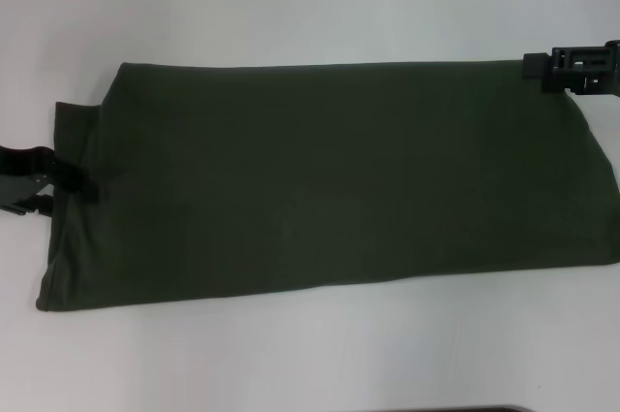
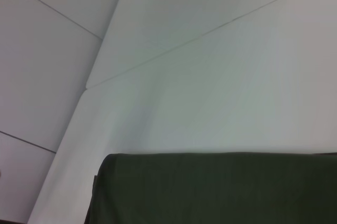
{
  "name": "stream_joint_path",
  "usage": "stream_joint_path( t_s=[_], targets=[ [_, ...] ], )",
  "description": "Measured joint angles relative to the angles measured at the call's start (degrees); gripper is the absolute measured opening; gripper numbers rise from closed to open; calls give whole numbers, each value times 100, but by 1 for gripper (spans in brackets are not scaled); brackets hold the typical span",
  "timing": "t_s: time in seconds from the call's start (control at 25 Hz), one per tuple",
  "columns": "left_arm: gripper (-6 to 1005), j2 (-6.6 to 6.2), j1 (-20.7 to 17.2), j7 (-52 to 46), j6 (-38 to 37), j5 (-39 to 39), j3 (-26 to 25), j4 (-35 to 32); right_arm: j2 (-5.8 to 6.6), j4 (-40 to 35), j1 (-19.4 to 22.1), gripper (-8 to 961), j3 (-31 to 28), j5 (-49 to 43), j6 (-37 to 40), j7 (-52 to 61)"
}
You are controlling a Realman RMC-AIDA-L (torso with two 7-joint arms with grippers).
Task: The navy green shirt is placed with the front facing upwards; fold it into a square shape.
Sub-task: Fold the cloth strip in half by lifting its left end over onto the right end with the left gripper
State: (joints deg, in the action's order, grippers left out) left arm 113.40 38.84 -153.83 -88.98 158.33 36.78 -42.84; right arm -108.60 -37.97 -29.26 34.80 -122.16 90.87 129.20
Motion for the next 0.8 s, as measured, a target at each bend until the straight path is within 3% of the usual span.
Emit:
stream_joint_path(
  t_s=[0.8],
  targets=[
    [608,178,357,78,8,-2,-20,318,0,0,53,761,0,0,10,0]
  ],
)
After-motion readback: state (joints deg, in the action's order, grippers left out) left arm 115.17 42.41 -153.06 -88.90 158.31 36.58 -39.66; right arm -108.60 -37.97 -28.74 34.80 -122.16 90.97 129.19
